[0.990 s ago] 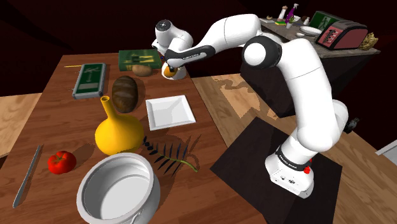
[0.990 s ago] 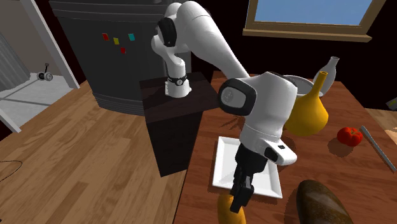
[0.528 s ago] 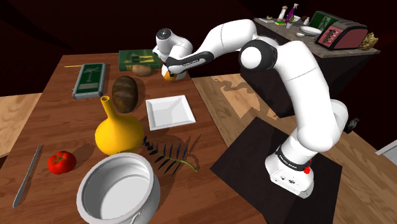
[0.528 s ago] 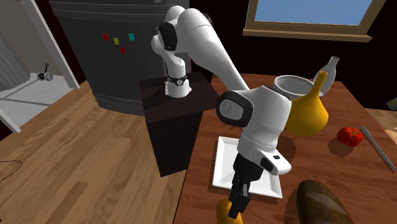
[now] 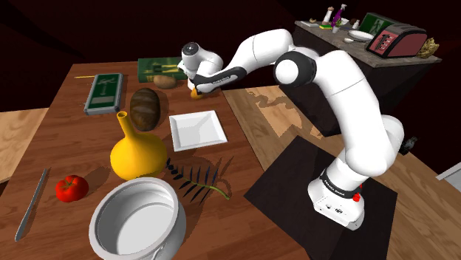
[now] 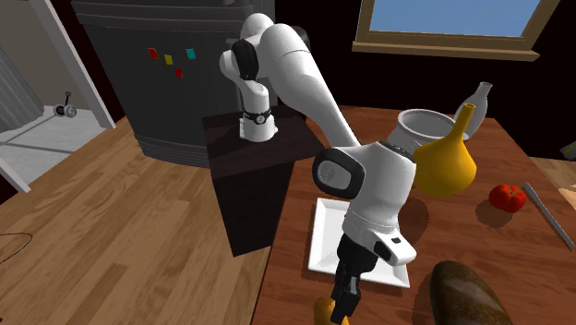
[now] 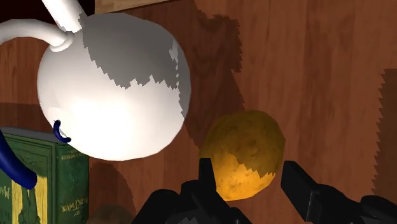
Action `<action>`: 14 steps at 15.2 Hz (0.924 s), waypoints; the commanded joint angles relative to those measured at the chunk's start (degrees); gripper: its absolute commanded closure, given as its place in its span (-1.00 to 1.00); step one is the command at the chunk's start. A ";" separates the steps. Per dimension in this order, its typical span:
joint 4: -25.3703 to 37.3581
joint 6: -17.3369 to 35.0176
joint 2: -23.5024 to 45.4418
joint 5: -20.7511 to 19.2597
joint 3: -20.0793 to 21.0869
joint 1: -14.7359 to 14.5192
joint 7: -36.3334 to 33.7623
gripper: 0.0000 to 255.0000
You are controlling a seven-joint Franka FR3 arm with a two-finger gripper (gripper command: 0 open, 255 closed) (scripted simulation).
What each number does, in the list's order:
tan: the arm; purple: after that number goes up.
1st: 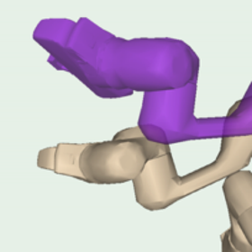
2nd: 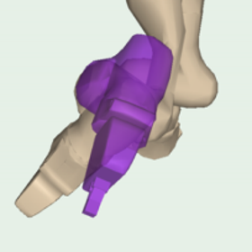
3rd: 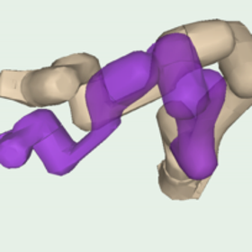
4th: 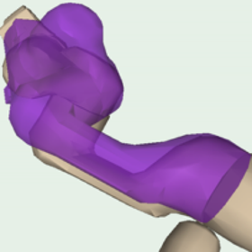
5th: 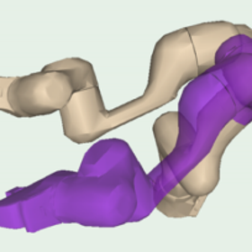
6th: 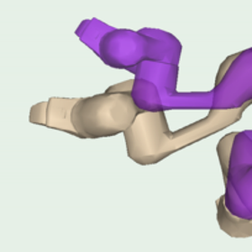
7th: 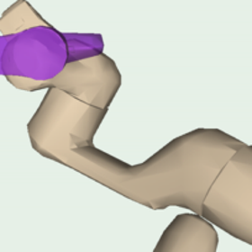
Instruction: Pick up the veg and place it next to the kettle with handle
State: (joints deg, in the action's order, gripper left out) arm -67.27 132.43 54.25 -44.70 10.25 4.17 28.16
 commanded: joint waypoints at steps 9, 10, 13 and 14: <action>2.20 3.10 5.97 -1.48 -1.39 -0.64 -2.25 1.00; 2.34 3.20 6.22 -1.54 -1.44 -0.66 -2.33 1.00; 2.37 3.18 6.24 -1.56 -1.41 -0.65 -2.33 1.00; 2.37 3.18 6.24 -1.57 -1.40 -0.64 -2.34 1.00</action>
State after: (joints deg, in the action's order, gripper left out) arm -64.27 135.58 59.91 -46.38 8.73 3.59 25.84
